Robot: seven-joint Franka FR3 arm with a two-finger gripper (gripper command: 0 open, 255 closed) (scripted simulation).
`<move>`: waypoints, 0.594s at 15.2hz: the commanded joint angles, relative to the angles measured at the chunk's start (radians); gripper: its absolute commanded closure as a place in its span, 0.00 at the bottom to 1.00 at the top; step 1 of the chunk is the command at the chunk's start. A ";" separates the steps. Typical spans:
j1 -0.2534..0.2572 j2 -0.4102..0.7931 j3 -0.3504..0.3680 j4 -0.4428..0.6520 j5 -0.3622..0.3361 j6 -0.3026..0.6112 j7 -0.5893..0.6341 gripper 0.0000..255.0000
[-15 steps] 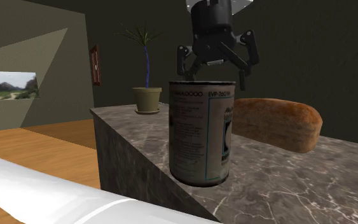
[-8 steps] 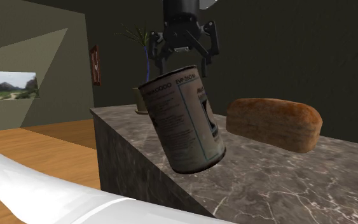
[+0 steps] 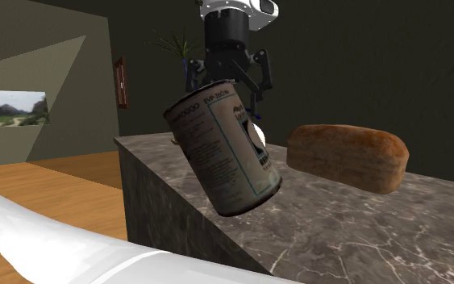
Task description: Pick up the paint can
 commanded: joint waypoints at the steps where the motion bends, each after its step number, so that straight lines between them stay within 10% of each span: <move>1: 0.001 0.000 0.002 -0.009 0.002 0.008 0.001 0.00; 2: 0.002 0.000 0.003 -0.009 0.003 0.007 0.002 1.00; 9: 0.001 0.001 0.003 -0.011 0.002 0.011 0.002 1.00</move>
